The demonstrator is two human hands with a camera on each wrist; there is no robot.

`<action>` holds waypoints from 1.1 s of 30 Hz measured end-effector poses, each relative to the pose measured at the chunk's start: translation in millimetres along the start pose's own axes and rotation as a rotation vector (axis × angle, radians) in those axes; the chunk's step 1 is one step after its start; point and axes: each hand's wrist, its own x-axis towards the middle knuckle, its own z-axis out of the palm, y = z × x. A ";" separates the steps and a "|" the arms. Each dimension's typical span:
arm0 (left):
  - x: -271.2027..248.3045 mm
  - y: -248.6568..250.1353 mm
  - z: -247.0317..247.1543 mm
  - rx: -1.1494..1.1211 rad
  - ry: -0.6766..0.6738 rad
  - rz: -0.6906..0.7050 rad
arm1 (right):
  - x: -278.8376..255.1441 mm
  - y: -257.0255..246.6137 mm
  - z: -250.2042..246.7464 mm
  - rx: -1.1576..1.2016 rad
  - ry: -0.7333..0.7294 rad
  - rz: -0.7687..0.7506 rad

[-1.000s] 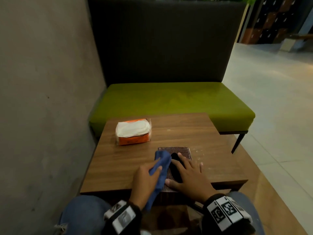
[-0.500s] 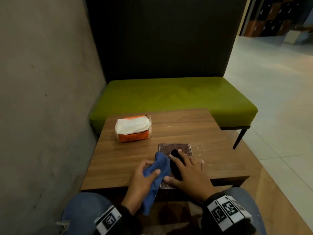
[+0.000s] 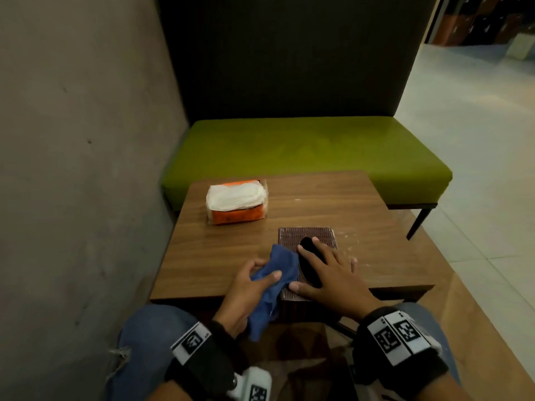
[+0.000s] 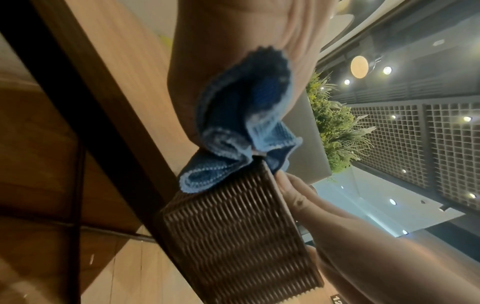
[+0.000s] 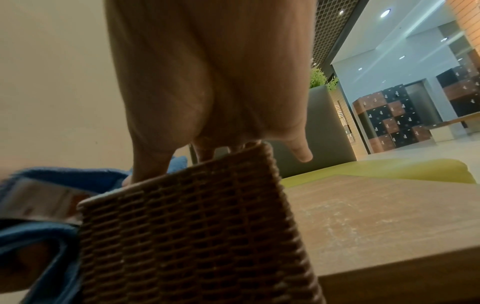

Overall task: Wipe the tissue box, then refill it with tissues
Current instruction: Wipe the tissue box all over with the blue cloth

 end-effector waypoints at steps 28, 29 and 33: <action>-35.6 -20.7 4.1 0.165 0.175 0.204 | 4.4 -9.0 8.5 -0.045 0.100 0.085; -33.2 -21.7 5.7 0.139 0.210 0.200 | 5.2 -11.1 8.7 -0.071 0.106 0.087; -14.7 -16.5 9.3 0.136 0.305 0.249 | 3.7 -8.8 -2.3 -0.187 0.065 0.046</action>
